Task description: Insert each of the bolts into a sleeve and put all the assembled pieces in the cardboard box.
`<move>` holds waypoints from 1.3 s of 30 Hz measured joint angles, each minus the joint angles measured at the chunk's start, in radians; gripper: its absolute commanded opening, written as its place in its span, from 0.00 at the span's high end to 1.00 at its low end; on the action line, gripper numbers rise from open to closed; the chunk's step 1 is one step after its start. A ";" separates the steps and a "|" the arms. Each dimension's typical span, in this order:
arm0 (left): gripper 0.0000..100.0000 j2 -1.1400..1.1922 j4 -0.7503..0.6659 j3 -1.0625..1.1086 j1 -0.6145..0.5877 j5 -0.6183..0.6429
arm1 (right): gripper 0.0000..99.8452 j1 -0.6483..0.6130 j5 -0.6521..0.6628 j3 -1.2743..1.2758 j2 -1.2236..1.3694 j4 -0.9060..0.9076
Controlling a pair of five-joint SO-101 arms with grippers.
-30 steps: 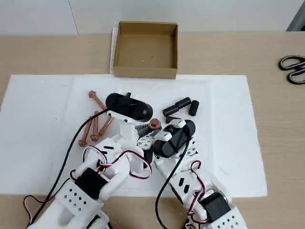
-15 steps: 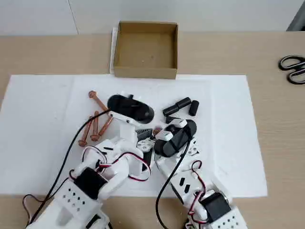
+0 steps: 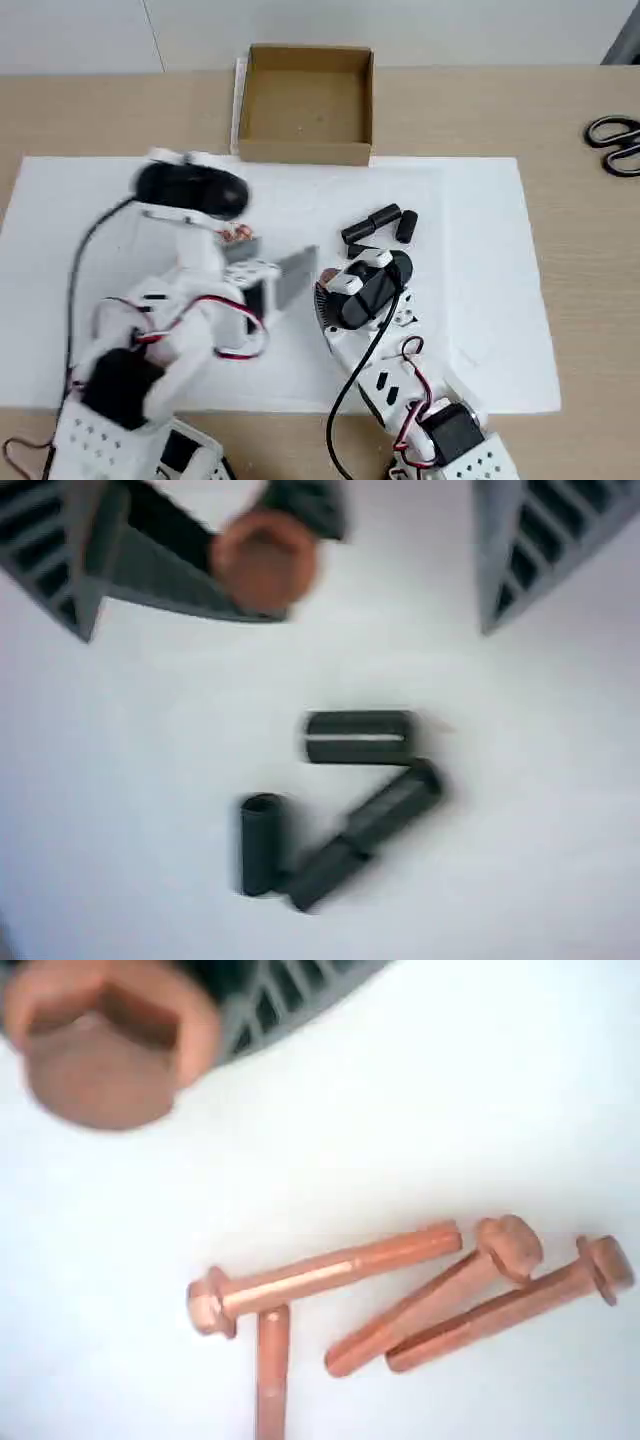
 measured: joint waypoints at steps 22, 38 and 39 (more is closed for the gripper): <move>0.77 -0.002 0.120 0.178 -0.589 -0.396 | 0.99 0.310 0.000 -1.013 1.025 -0.068; 0.77 -0.002 0.140 0.178 -0.589 -0.397 | 0.99 0.298 0.000 -1.668 2.107 -0.756; 0.77 -0.002 0.140 0.178 -0.589 -0.397 | 0.99 0.295 0.000 -1.706 2.160 -0.758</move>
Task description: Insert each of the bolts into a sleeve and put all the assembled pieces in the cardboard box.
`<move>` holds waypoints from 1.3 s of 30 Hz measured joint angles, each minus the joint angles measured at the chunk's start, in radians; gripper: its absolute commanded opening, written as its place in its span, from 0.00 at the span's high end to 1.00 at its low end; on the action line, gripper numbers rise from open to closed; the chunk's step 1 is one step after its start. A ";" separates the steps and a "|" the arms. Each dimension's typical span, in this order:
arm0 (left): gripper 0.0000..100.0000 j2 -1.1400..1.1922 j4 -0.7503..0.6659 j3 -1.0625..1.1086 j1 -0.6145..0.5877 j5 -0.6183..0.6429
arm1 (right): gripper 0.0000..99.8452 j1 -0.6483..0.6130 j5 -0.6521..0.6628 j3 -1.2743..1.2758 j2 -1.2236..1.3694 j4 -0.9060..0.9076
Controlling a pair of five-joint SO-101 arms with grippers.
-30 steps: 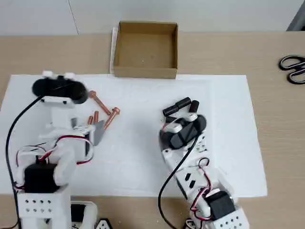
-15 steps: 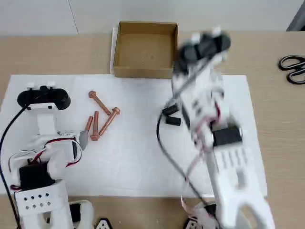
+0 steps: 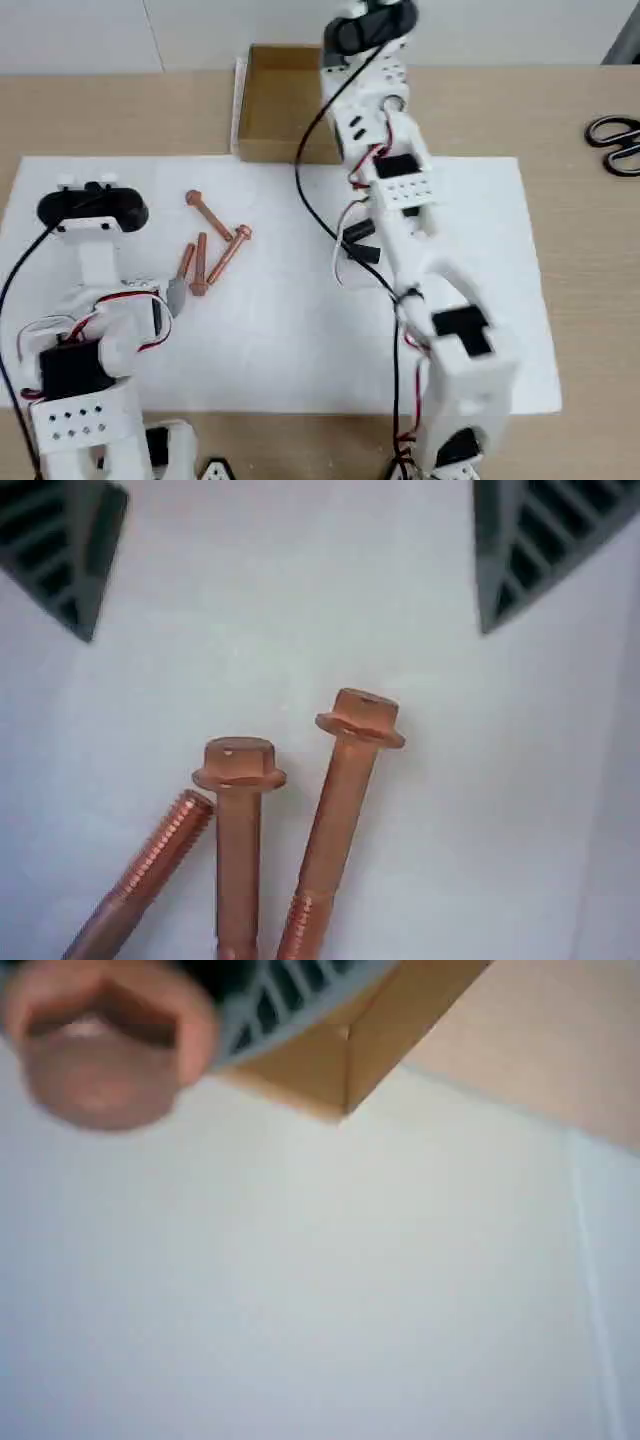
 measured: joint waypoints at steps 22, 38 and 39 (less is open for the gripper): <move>0.77 0.000 0.000 0.000 0.000 0.000 | 0.89 -0.037 0.000 -0.367 0.482 0.000; 0.77 0.000 0.000 0.000 0.000 0.000 | 0.82 -0.035 0.028 -0.404 0.479 0.020; 0.77 0.000 0.000 0.000 0.000 0.000 | 0.82 -0.035 0.028 -0.411 0.479 0.020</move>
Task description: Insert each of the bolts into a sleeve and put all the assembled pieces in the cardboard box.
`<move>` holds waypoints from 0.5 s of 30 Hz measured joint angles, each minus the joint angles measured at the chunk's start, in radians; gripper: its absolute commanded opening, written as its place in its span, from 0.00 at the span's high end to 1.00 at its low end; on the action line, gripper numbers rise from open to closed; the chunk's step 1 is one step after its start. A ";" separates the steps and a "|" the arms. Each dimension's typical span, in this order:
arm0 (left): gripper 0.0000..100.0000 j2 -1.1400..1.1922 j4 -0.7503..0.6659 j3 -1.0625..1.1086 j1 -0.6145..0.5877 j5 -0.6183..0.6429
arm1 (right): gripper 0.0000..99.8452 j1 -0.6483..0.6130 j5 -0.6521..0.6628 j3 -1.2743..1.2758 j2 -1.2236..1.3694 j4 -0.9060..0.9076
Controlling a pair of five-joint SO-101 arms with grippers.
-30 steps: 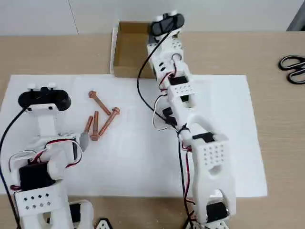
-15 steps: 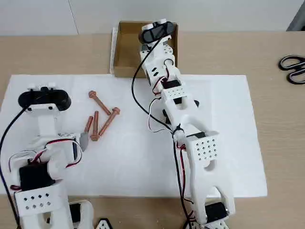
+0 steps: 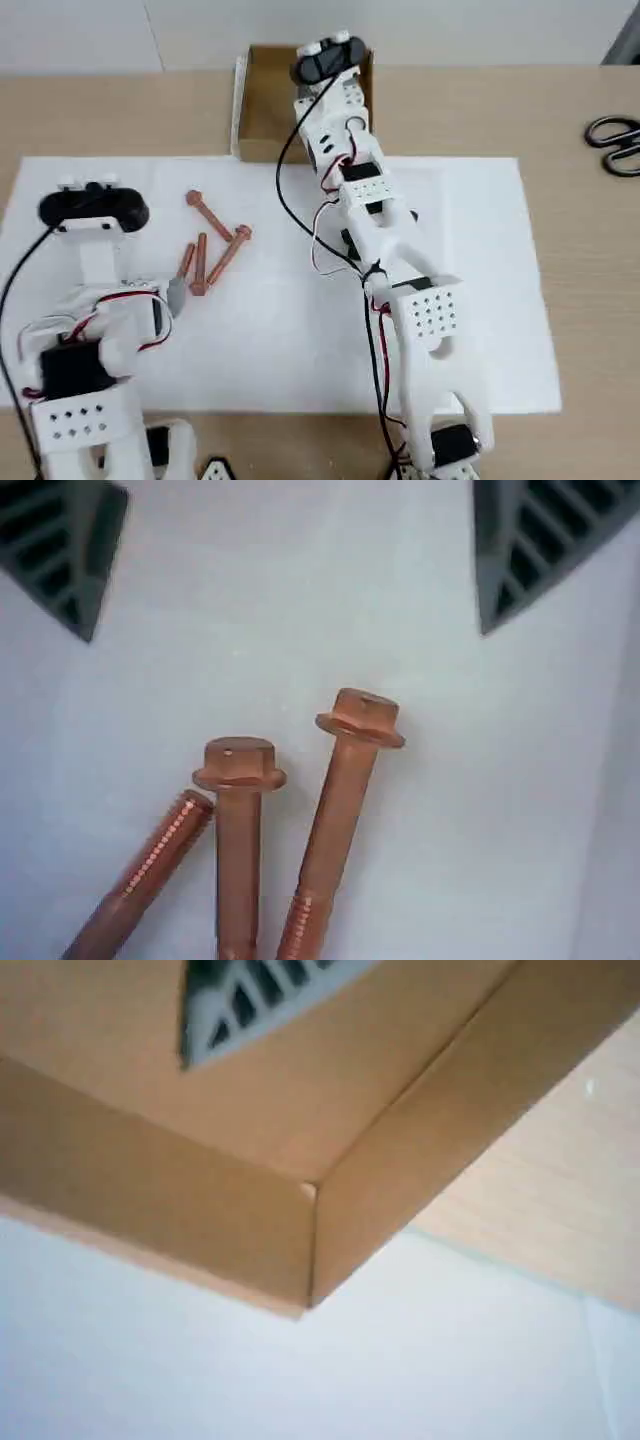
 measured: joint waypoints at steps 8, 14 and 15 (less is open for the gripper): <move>0.77 0.000 0.000 0.000 0.000 0.000 | 0.82 0.008 0.000 -0.048 -0.023 0.155; 0.77 0.000 0.000 0.000 0.000 0.000 | 0.82 0.043 0.000 -0.057 -0.279 0.479; 0.77 0.000 0.000 0.000 0.000 0.000 | 0.82 0.048 0.000 -0.061 -0.328 0.529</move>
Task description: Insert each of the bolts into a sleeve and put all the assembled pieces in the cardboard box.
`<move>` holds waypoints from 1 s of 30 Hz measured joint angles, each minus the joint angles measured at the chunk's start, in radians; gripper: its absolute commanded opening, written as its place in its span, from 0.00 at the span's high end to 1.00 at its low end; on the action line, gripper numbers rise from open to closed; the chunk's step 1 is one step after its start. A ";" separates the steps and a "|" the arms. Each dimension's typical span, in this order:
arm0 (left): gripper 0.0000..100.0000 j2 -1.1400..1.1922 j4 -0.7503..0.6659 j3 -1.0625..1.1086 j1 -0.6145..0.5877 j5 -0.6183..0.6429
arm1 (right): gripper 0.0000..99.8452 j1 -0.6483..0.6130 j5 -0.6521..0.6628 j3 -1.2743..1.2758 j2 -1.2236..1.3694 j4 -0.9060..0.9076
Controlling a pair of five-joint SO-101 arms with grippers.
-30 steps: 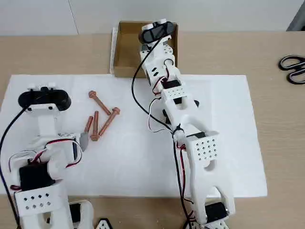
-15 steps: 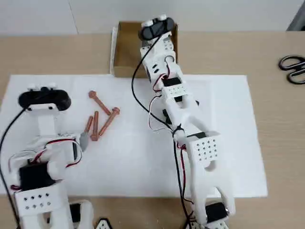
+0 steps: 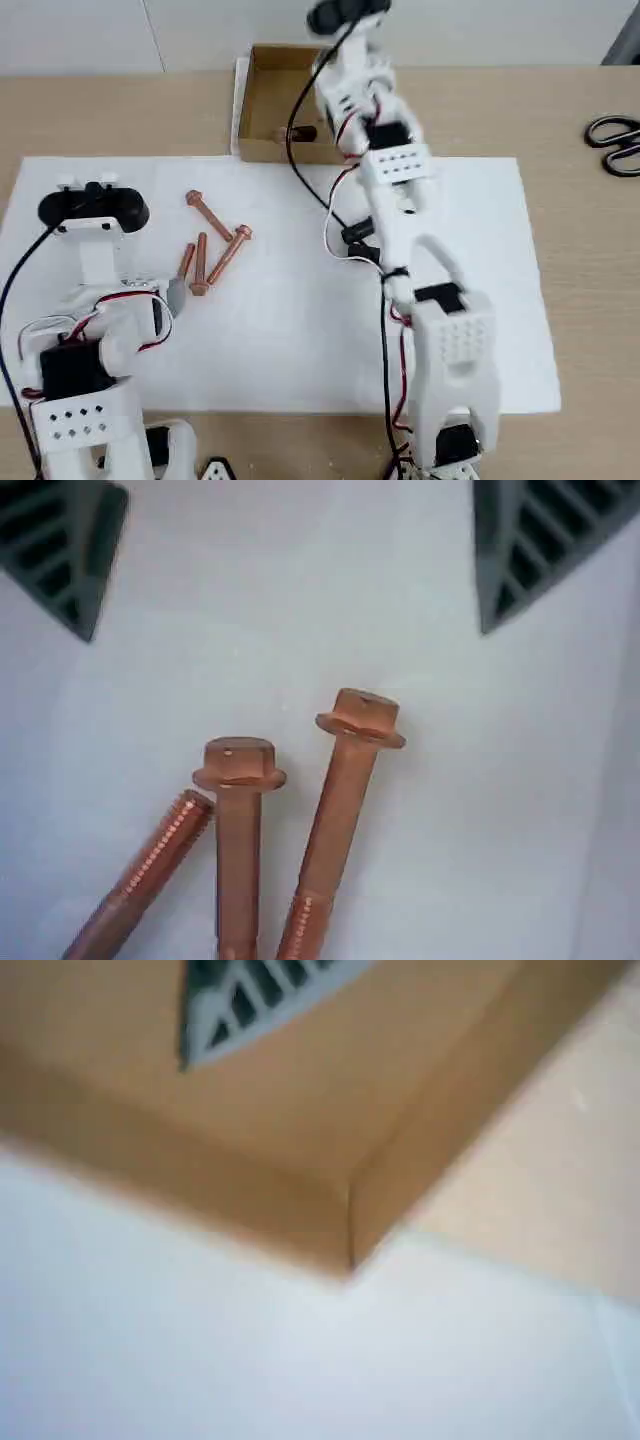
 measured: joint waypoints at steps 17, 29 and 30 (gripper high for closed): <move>0.77 0.000 0.000 0.000 0.000 0.000 | 0.82 0.026 0.000 -0.003 -0.655 1.022; 0.77 0.000 0.000 0.000 0.000 0.000 | 0.82 0.043 0.000 0.288 -1.026 1.191; 0.77 0.000 0.000 0.000 0.000 0.000 | 0.82 0.043 0.000 0.353 -1.031 1.169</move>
